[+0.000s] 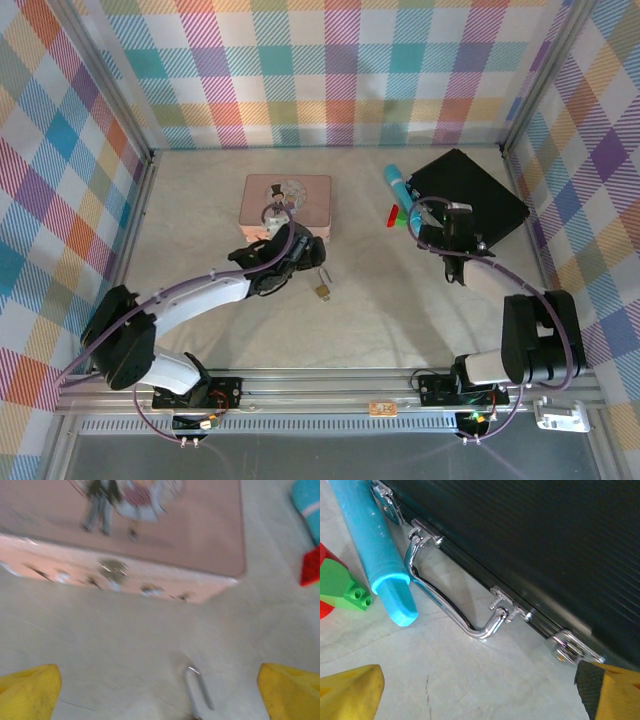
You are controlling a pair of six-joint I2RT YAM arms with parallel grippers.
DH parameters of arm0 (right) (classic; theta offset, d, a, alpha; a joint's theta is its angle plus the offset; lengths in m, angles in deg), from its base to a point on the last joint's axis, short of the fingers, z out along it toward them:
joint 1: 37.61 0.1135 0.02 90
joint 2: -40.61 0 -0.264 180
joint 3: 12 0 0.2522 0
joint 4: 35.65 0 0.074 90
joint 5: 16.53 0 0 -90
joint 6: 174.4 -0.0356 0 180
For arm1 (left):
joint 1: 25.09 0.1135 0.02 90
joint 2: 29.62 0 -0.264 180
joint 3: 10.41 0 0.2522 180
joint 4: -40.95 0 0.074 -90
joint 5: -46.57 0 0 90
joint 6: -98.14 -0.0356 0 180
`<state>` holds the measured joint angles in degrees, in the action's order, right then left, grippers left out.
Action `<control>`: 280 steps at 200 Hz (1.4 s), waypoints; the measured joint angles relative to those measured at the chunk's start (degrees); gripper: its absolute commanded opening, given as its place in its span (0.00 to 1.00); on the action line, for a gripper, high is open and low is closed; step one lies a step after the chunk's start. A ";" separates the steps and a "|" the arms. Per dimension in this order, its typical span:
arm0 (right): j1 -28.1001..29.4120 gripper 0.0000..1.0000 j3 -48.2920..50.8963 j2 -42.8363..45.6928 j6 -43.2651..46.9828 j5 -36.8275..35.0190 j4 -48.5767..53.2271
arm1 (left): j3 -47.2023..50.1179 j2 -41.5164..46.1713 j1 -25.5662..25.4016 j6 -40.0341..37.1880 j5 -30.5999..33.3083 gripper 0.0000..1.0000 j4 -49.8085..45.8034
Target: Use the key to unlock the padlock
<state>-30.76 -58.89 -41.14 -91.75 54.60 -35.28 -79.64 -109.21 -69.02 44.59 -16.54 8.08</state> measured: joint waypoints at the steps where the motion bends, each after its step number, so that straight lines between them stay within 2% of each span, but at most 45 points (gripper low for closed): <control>1: -0.02 0.99 0.20 -0.09 0.15 0.02 -0.35 | -0.09 0.11 0.15 -0.28 0.35 1.00 -0.20; 24: -0.94 0.99 3.87 -2.86 3.17 2.05 -9.05 | 0.17 2.78 5.18 -5.14 5.51 1.00 -2.21; 75: -5.09 0.99 8.59 -5.11 4.28 9.57 -26.75 | 9.09 9.38 22.01 -14.36 11.45 1.00 2.01; 102: -5.09 0.99 9.97 -5.86 4.85 11.13 -29.57 | 14.14 6.27 25.18 -19.02 16.85 1.00 9.44; 129: -5.09 0.99 9.99 -5.86 4.90 11.96 -31.74 | 21.59 -0.42 25.90 -27.12 18.82 1.00 25.70; 159: -5.09 0.99 9.99 -5.86 5.09 12.76 -32.24 | 30.40 -4.42 27.04 -36.04 13.46 1.00 44.76; 191: -5.09 0.99 9.99 -5.86 5.11 13.18 -32.52 | 36.04 -6.93 31.50 -38.58 4.42 1.00 62.99; 220: -5.09 0.99 9.99 -5.86 5.14 13.40 -32.54 | 36.44 -9.79 33.68 -38.86 -1.40 1.00 71.25; 280: -5.09 0.99 9.99 -5.86 5.27 13.42 -32.89 | 34.93 -10.84 34.71 -38.82 -5.53 1.00 71.73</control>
<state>-35.85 -48.90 -47.00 -86.49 68.02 -68.17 -44.71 -120.05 -34.31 5.77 -22.07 79.81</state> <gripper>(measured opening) 0.990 0.997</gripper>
